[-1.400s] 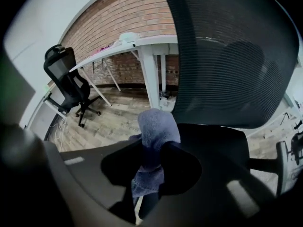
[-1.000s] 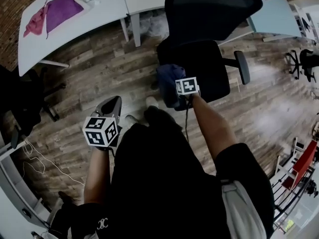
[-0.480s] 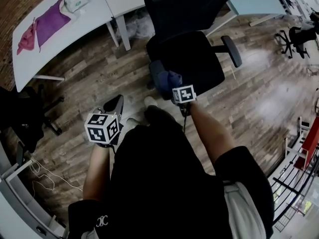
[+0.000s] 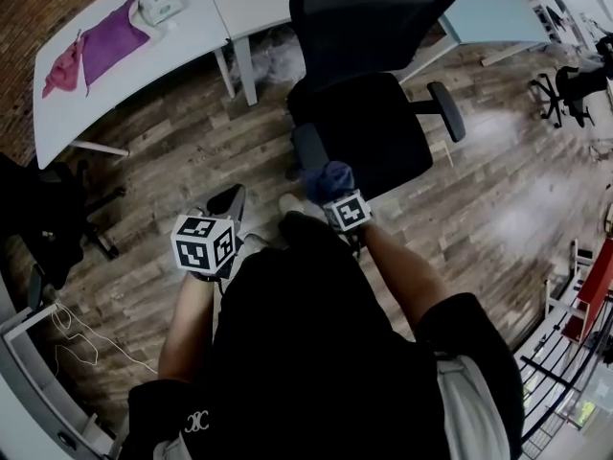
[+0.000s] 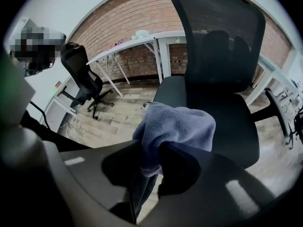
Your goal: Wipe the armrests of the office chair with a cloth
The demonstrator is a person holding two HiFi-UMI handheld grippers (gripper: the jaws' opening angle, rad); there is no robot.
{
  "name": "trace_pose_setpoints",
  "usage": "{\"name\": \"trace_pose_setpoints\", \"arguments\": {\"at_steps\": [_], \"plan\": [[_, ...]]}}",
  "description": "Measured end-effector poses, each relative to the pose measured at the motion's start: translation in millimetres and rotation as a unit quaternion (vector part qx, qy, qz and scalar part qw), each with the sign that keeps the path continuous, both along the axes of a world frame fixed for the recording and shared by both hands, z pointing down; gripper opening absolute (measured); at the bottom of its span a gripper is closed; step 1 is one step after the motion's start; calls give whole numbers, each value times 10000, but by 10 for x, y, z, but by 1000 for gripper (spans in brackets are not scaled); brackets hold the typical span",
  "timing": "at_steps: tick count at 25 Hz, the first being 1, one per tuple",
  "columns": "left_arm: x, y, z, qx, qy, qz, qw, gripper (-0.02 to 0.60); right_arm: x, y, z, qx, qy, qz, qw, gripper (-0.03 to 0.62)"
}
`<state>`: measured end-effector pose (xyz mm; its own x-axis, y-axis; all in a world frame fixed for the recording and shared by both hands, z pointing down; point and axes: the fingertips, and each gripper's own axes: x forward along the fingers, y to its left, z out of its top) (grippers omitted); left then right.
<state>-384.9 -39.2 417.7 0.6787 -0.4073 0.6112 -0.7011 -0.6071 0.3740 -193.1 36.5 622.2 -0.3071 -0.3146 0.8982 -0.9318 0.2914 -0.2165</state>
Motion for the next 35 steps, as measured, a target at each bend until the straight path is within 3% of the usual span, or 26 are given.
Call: {"name": "trace_pose_setpoints", "arguments": {"at_steps": [9,18,23,25,29,32,35], "plan": [[-37,29,23,-88,-194,-256,9994,6,-41,-690,71,-37,19,3,10000,97],[-358,100,63,-241,-412,-980,9940,6,-82,-1377,80,53,-48,-181,9998,97],[-541,193,79,-288,-415,-1277,9905,6,-3,-1785,44,377,451,116,9982,97],[-574,236,51,-235,-350,-1295,9907,6,-32,-1766,46,351,463,122,9982,97],[-599,286,32,-172,-272,-1243,9917,6,-286,-1469,51,138,-247,166,9995,95],[-620,296,55,-172,-223,-1170,9927,6,33,-1291,88,300,321,398,9982,95],[-627,295,69,-153,-162,-1020,9945,6,81,-1018,112,215,233,685,9971,97]]}}
